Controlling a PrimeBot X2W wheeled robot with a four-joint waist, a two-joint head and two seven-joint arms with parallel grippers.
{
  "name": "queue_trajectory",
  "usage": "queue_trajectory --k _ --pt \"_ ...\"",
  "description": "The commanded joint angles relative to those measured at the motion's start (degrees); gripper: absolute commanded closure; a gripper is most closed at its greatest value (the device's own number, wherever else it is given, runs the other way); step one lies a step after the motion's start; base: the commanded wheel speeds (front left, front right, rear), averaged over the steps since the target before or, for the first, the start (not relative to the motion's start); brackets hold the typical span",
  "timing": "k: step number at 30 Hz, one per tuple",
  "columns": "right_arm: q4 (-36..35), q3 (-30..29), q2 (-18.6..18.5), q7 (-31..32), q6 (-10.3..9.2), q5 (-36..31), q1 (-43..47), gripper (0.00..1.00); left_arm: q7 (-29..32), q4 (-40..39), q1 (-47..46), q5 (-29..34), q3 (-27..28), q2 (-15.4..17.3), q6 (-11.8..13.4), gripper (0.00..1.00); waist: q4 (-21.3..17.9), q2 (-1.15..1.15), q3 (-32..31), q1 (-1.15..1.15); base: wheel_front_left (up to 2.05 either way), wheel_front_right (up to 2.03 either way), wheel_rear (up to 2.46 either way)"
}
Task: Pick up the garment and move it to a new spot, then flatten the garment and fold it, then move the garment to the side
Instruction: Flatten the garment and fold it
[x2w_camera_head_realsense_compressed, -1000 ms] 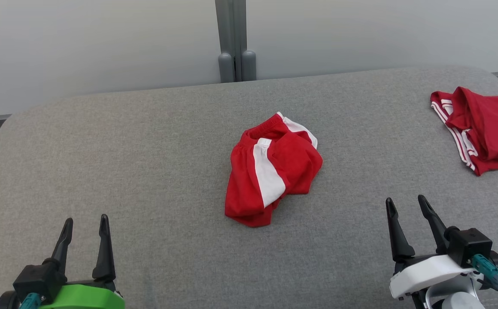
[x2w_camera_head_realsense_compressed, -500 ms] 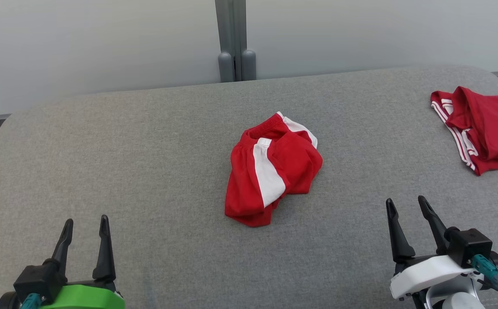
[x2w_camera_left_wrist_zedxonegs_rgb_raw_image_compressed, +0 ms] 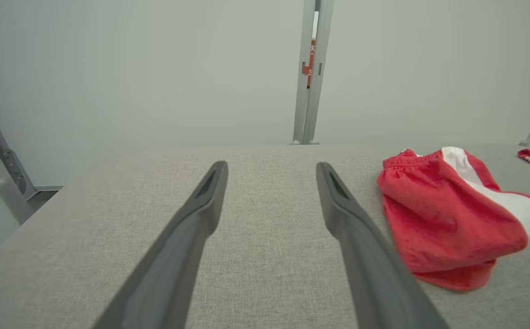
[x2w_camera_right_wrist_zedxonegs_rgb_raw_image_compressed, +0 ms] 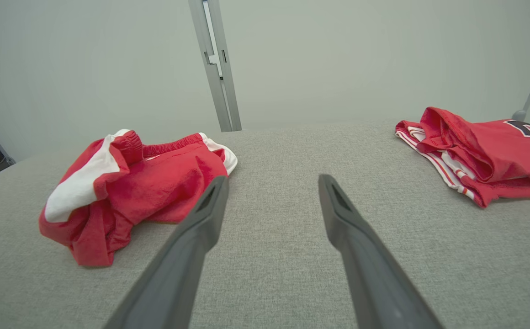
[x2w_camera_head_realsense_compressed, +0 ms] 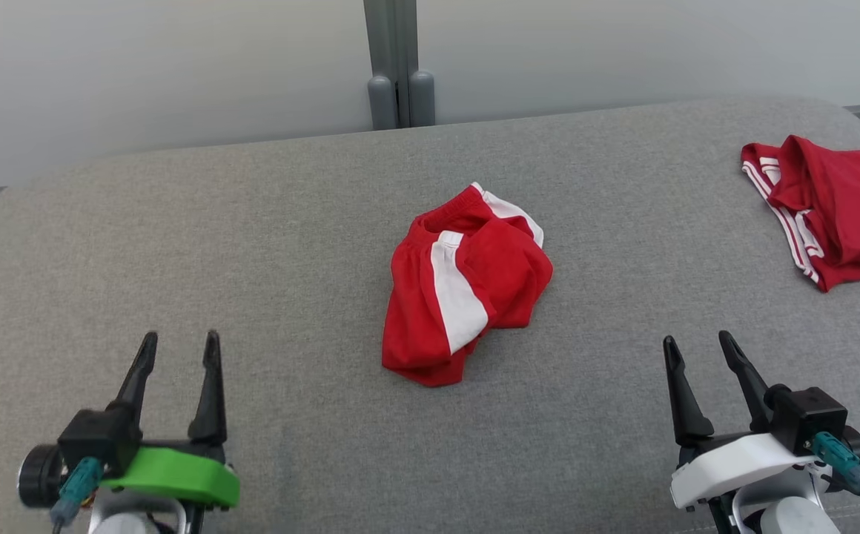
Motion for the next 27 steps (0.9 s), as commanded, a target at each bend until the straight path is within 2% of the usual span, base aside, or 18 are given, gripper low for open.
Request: queue_trajectory --k 1,7,16,27 --pt "0.00 0.12 -0.29 -0.17 -0.02 0.46 -0.70 0.00 0.28 -0.01 -2.62 0.58 -1.03 0.21 -0.33 0.00 -0.45 0.00 0.79 0.00 0.00 0.00 0.00" --pt "0.20 0.55 -0.26 -0.21 -0.02 0.63 -2.31 0.00 3.05 1.31 -13.13 2.02 -6.86 -0.41 -0.95 0.00 -3.00 0.00 3.34 0.00 0.00 0.00 0.00" --pt "0.08 -0.22 0.52 -0.22 -0.02 1.29 -4.71 0.00 7.81 7.78 -26.80 1.70 -14.85 -0.16 -1.39 0.00 -9.88 0.00 8.60 0.00 0.00 0.00 0.00" --pt "-0.20 -0.86 1.41 -0.21 -0.02 1.69 -6.47 0.00 13.75 18.71 -33.06 -0.80 -21.82 1.22 -1.44 0.00 -14.96 0.00 12.50 0.00 0.00 0.00 0.00"
